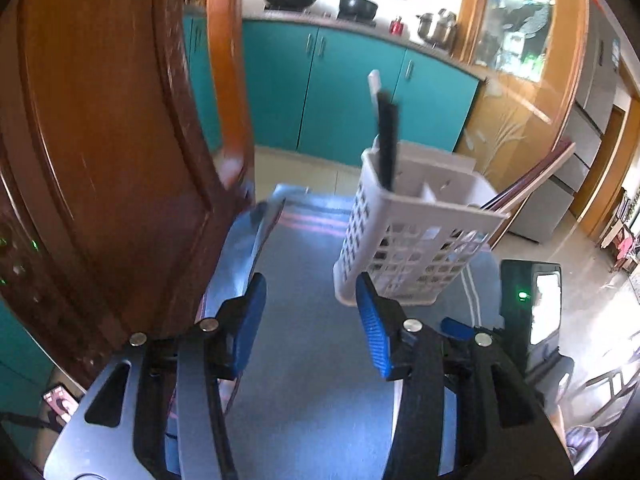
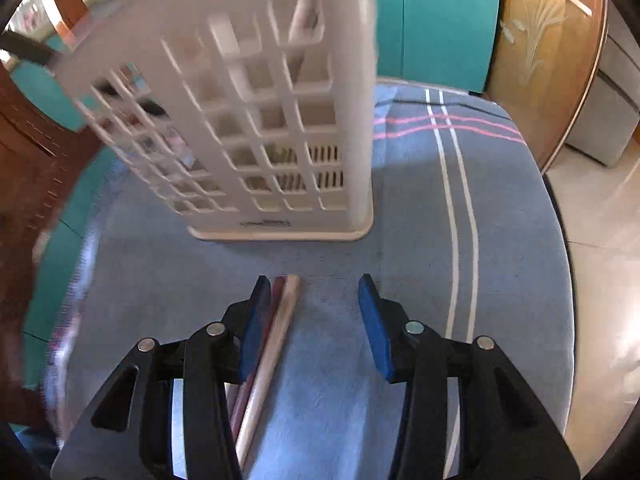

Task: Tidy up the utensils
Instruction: 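Move both open grippers back down to the remaining chopsticks on the cloth, then close the left gripper on a dark brown chopstick while the right gripper moves over a light wooden chopstick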

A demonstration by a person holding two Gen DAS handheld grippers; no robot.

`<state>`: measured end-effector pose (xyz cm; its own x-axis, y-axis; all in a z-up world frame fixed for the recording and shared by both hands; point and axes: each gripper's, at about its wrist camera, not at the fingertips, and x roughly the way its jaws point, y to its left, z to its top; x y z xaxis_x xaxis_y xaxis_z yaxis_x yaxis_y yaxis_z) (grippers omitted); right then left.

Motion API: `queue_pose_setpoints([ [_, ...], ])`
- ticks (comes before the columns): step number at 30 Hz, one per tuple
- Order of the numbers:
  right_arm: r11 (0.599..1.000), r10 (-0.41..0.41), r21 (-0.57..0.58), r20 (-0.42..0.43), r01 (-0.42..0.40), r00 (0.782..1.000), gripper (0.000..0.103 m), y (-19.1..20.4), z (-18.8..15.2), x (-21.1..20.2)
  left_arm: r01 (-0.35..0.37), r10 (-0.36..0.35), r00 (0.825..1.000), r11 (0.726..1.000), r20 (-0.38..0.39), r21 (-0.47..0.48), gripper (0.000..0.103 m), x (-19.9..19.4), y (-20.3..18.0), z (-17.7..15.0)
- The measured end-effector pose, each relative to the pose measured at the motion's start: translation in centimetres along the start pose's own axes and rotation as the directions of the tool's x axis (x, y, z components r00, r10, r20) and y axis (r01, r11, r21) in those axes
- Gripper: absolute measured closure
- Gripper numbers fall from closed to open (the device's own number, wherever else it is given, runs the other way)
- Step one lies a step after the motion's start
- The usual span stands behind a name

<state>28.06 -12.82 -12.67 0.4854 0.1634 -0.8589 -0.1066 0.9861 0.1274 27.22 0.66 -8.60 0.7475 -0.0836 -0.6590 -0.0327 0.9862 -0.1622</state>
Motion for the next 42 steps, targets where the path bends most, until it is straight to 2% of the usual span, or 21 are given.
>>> queue_pose_setpoints([
  [6, 0.993, -0.056, -0.100, 0.026, 0.058, 0.998, 0.059, 1.8, -0.7, 0.5, -0.035, 0.036, 0.998, 0.999, -0.060, 0.013, 0.056, 1.4, 0.2, -0.6],
  [7, 0.993, -0.058, -0.103, 0.027, 0.061, 0.998, 0.063, 1.9, -0.9, 0.5, -0.034, 0.035, 0.997, 0.999, -0.064, 0.017, 0.056, 1.5, 0.1, -0.6],
  [8, 0.993, -0.052, -0.108, 0.025, 0.055, 0.998, 0.082, 2.1, -1.4, 0.5, -0.034, 0.036, 0.997, 0.999, -0.064, 0.023, 0.055, 1.5, 0.0, -0.7],
  [12, 0.994, 0.022, -0.109, -0.003, -0.022, 1.000, 0.087, 1.6, -2.0, -0.4, -0.036, 0.040, 0.997, 0.998, -0.067, 0.053, 0.051, 1.6, -0.4, -0.8],
  [19, 0.994, 0.101, 0.034, 0.008, -0.101, 0.995, 0.089, -1.7, -1.0, -2.8, -0.041, 0.049, 0.995, 0.995, -0.090, 0.095, 0.048, 2.2, -1.1, -1.4],
  [21, 0.993, 0.099, 0.056, 0.026, -0.100, 0.995, 0.087, -2.6, -0.9, -3.6, -0.045, 0.055, 0.994, 0.994, -0.098, 0.100, 0.047, 2.3, -1.2, -1.6],
  [24, 0.997, 0.065, 0.045, 0.036, -0.067, 0.997, 0.087, -3.3, -0.9, -4.4, -0.053, 0.066, 0.991, 0.992, -0.116, 0.112, 0.044, 2.8, -1.5, -1.8],
  [27, 0.998, 0.061, 0.009, 0.009, -0.061, 0.998, 0.085, -3.3, -0.8, -3.6, -0.059, 0.076, 0.988, 0.990, -0.136, 0.127, 0.043, 3.4, -1.8, -2.2],
  [33, 0.996, -0.037, -0.082, -0.030, 0.035, 0.999, 0.082, -1.4, -1.8, -2.0, -0.067, 0.094, 0.982, 0.985, -0.165, 0.160, 0.042, 4.5, -2.5, -3.1],
  [38, 0.992, -0.066, -0.113, -0.022, 0.063, 0.998, 0.082, -0.9, -2.5, -2.4, -0.066, 0.104, 0.976, 0.979, -0.194, 0.193, 0.039, 5.2, -3.1, -3.8],
  [40, 0.992, -0.057, -0.114, -0.020, 0.055, 0.998, 0.093, -0.6, -2.7, -2.5, -0.063, 0.104, 0.974, 0.978, -0.202, 0.199, 0.039, 5.3, -3.2, -4.0],
  [42, 0.995, -0.036, -0.092, -0.012, 0.035, 0.999, 0.096, -0.8, -3.2, -2.7, -0.062, 0.104, 0.973, 0.977, -0.207, 0.204, 0.038, 5.3, -3.3, -4.2],
])
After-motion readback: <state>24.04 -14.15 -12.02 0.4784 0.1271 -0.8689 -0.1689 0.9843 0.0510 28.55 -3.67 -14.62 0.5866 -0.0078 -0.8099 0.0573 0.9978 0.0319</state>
